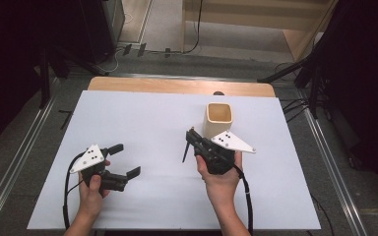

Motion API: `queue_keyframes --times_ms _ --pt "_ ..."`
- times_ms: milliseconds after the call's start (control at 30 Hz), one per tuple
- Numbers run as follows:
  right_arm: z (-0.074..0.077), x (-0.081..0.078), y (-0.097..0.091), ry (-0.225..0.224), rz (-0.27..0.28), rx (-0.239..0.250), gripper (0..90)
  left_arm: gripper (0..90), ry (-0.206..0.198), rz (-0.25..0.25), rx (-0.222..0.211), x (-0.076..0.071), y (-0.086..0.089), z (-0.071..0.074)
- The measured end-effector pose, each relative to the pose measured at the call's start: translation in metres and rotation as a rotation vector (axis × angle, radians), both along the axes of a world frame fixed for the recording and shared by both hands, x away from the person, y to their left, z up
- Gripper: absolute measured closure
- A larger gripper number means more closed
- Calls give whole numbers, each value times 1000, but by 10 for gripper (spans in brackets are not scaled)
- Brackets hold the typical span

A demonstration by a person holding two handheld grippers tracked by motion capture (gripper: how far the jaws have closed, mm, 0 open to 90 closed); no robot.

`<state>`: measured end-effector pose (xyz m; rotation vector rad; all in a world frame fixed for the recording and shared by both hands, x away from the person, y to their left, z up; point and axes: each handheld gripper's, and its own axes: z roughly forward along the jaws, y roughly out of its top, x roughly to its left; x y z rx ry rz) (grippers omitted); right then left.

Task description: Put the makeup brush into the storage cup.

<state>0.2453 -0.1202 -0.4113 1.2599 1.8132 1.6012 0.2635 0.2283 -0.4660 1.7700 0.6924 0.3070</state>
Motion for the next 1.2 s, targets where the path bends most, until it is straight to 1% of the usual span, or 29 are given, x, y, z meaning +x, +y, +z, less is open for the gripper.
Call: queue_keyframes --times_ms 100,167,267,367,467,633,667,700,767,800,833,900,967,1033,1100,1200 --pt "3 2 -4 -7 -12 -14 849 0 0 27 15 -1 10 -3" --pt "5 3 -7 -16 -19 -22 849 0 0 45 15 -1 16 -6" --pt "9 5 -10 -15 -23 -29 850 0 1 60 14 -3 24 -9" --pt "12 8 -14 -15 -26 -32 850 0 0 67 17 -5 32 -11" --pt "16 10 -18 -25 -35 -33 849 0 -3 79 34 -8 39 -14" --pt "21 13 -26 -36 -53 -45 849 0 3 97 35 -12 51 -17" --pt "21 13 -26 -36 -53 -45 849 0 3 97 35 -12 51 -17" --pt "24 14 -31 -46 -64 -47 850 0 3 102 36 -14 55 -18" --pt "27 16 -34 -51 -70 -44 850 0 -3 115 40 -15 60 -20" --pt "28 16 -36 -54 -76 -43 850 0 -6 115 31 -16 62 -20" --pt "29 17 -38 -56 -81 -44 850 0 -10 115 24 -16 63 -20" --pt "32 18 -41 -59 -88 -42 850 0 -21 128 32 -17 66 -19" --pt "34 20 -44 -62 -92 -45 850 0 -23 130 33 -17 68 -19" --pt "37 21 -46 -63 -99 -49 850 0 -22 131 21 -17 70 -20" --pt "39 23 -48 -70 -103 -59 850 0 -30 132 11 -17 70 -21" --pt "42 25 -51 -75 -113 -59 850 0 -40 133 9 -18 71 -21"
